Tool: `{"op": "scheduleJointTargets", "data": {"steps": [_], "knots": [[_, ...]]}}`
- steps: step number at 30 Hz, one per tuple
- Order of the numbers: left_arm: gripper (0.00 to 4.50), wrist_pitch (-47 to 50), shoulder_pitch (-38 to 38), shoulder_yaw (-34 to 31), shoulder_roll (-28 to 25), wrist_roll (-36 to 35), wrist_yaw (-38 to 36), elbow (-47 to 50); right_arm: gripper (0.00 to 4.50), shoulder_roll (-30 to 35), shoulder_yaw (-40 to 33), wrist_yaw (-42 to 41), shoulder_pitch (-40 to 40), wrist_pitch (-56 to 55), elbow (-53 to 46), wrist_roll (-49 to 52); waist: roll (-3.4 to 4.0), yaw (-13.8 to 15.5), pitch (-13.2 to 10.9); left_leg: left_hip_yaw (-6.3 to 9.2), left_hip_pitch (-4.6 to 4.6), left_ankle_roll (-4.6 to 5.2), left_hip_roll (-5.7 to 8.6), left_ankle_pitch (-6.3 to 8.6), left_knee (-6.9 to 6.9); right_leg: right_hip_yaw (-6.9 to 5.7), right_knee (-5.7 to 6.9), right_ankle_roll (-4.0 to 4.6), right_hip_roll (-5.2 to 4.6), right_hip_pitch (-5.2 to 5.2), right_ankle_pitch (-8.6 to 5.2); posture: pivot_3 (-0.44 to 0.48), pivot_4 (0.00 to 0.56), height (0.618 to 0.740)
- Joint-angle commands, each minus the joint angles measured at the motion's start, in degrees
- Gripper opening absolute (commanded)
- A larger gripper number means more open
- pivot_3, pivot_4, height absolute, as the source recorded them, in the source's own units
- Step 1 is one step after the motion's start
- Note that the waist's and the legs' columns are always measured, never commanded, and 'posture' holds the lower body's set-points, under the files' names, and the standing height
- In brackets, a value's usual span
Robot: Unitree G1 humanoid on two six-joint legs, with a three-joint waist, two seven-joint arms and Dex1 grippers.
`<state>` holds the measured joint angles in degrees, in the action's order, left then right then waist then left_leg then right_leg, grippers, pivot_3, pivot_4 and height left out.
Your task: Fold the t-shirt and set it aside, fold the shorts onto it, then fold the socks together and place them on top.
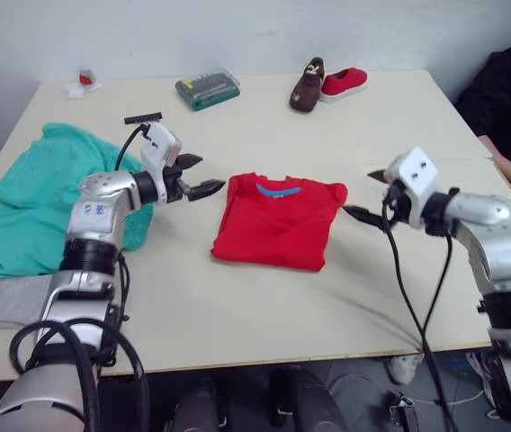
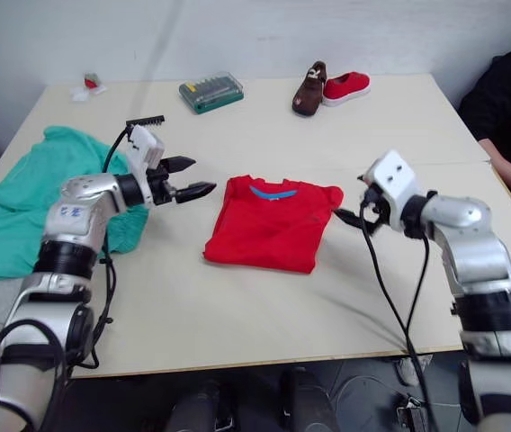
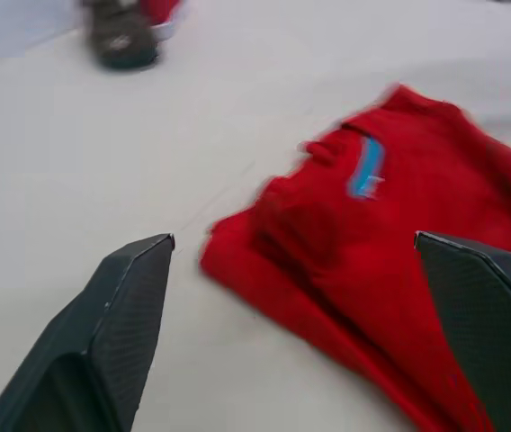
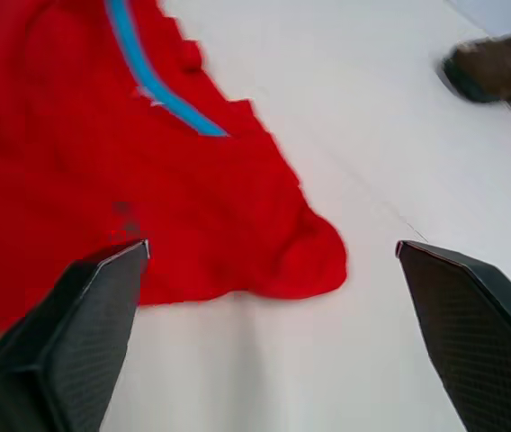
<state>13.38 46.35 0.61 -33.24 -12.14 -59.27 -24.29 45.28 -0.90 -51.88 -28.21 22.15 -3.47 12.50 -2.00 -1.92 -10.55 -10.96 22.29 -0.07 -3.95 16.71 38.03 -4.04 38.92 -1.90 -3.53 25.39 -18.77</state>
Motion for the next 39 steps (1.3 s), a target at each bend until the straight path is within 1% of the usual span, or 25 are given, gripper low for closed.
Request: {"op": "scheduleJointTargets", "data": {"steps": [1,3,5,7,9,12,13,14,15,20,25,27,28,30,32,36,39], "knots": [[4.45,-6.2,-6.8,5.4,-4.4,1.9,-8.8,12.2,4.5,2.3,-0.8,-3.0,6.7,-5.9,-11.4,0.3,0.0,0.1,0.0,-0.02,-0.01,-0.05,-0.01,-0.03,0.01,0.02,0.02,0.01,0.01,0.01,0.0,0.0,0.15,0.74],[4.45,-11.6,-9.8,8.7,-6.0,5.1,-10.2,15.1,4.5,3.5,1.6,-3.7,11.3,-11.2,-14.5,-3.2,0.0,0.3,0.0,-0.02,-0.09,-0.08,0.0,-0.08,0.04,0.05,0.08,0.04,0.02,-0.02,-0.02,0.0,0.15,0.74],[4.45,-16.6,-10.9,11.0,-6.8,7.9,-10.8,15.7,4.5,3.5,3.5,-3.5,13.2,-14.2,-15.0,-5.7,0.0,0.3,0.0,-0.01,-0.1,-0.04,0.04,-0.17,0.07,0.14,0.09,0.08,0.01,-0.05,0.04,0.0,0.15,0.74],[4.45,-20.7,-10.7,12.4,-6.9,10.2,-10.4,14.5,4.5,3.0,5.1,-2.6,13.5,-16.6,-14.4,-8.1,0.0,0.3,0.0,-0.01,-0.11,0.03,0.07,-0.21,0.09,0.17,0.06,0.1,0.0,-0.08,0.15,0.0,0.15,0.74],[4.45,-25.3,-9.7,13.5,-5.3,13.1,-7.5,11.4,4.5,1.8,9.6,-0.4,13.5,-21.3,-13.1,-14.3,-0.01,0.3,0.0,-0.01,-0.11,0.07,0.09,-0.23,0.08,0.21,0.05,0.09,-0.03,-0.08,0.19,0.0,0.15,0.74],[4.45,-30.2,-8.5,14.3,-4.0,15.9,-4.9,7.1,4.5,-0.5,13.6,3.0,11.7,-25.0,-9.4,-21.1,-0.02,0.3,0.0,0.01,-0.11,0.07,0.06,-0.23,0.07,0.19,0.05,0.11,0.0,-0.08,0.17,0.0,0.15,0.74],[4.29,-31.3,-7.9,14.5,-3.6,16.6,-4.1,5.5,4.13,-1.1,14.5,4.0,10.8,-25.7,-7.8,-23.0,-0.02,0.2,0.0,-0.01,-0.08,0.06,0.04,-0.24,0.06,0.19,0.05,0.12,0.02,-0.04,0.17,0.0,0.15,0.74],[4.07,-32.2,-7.4,14.7,-3.2,17.4,-3.6,3.9,3.9,-1.6,15.3,4.9,10.0,-27.0,-6.3,-24.6,-0.02,0.1,0.0,-0.03,-0.08,0.06,0.04,-0.24,0.06,0.19,0.05,0.12,0.02,-0.02,0.16,0.0,0.15,0.74],[3.86,-33.3,-6.8,14.9,-3.0,18.1,-3.1,2.4,3.57,-2.2,15.8,5.5,9.4,-27.7,-5.2,-25.5,-0.02,0.0,0.0,-0.09,-0.11,0.06,0.03,-0.24,0.05,0.19,0.06,0.12,0.02,-0.02,0.16,0.0,0.15,0.74],[2.27,-36.5,-5.3,16.4,-2.2,20.8,-1.4,-3.2,1.79,-4.7,17.9,7.0,8.0,-28.2,-1.3,-28.6,-0.04,0.2,0.0,-0.13,-0.15,0.06,0.0,-0.24,0.1,0.18,0.07,0.13,0.01,-0.05,0.16,0.0,0.15,0.74],[0.62,-36.3,-5.4,16.1,-1.8,20.2,-1.4,-4.3,0.0,-4.6,17.4,7.0,8.0,-30.2,-0.8,-28.4,-0.05,0.2,0.0,-0.13,-0.23,0.09,0.0,-0.26,0.14,0.19,0.09,0.12,0.0,-0.15,0.17,0.0,0.15,0.74],[0.02,-34.9,-7.0,16.7,-3.2,18.3,-5.6,-2.3,0.0,-3.5,16.7,6.2,8.5,-32.2,-1.9,-27.4,-0.05,0.2,0.0,-0.12,-0.23,0.1,0.0,-0.26,0.14,0.2,0.1,0.12,0.0,-0.15,0.17,0.0,0.15,0.74],[0.02,-33.5,-8.8,17.1,-4.5,16.2,-9.4,0.3,0.0,-2.6,16.4,5.1,9.1,-34.0,-2.8,-26.3,-0.05,0.2,0.0,-0.12,-0.23,0.1,0.0,-0.26,0.13,0.2,0.1,0.12,0.0,-0.14,0.17,0.0,0.15,0.74],[0.02,-28.9,-12.4,17.0,-7.0,12.1,-14.8,6.3,0.0,-0.3,15.8,2.5,11.0,-37.7,-5.0,-23.3,-0.03,-0.1,0.0,-0.15,-0.22,0.06,-0.03,-0.24,0.05,0.19,0.09,0.14,0.01,-0.11,0.16,0.0,0.15,0.74],[0.02,-23.7,-15.7,16.3,-9.3,8.9,-17.3,12.7,0.0,2.4,15.1,0.3,13.6,-41.0,-7.5,-20.5,-0.03,-0.1,0.0,-0.16,-0.24,-0.04,-0.1,-0.18,-0.02,0.17,0.08,0.18,0.06,-0.09,0.06,0.0,0.15,0.74],[0.02,-14.7,-23.9,14.4,-14.8,4.4,-18.8,26.1,0.0,6.2,13.1,-1.7,20.0,-44.2,-12.2,-16.3,-0.02,-0.1,0.0,-0.11,-0.24,-0.13,-0.21,-0.12,-0.03,0.17,0.08,0.24,0.16,-0.06,-0.04,0.0,0.15,0.74],[0.02,-12.0,-28.6,13.2,-17.3,4.0,-17.1,31.5,0.0,7.4,12.0,-1.5,23.6,-44.5,-14.6,-15.6,-0.03,0.1,0.0,-0.09,-0.31,-0.13,-0.2,-0.12,0.03,0.21,0.11,0.24,0.16,-0.14,-0.04,0.0,0.15,0.74]]}}
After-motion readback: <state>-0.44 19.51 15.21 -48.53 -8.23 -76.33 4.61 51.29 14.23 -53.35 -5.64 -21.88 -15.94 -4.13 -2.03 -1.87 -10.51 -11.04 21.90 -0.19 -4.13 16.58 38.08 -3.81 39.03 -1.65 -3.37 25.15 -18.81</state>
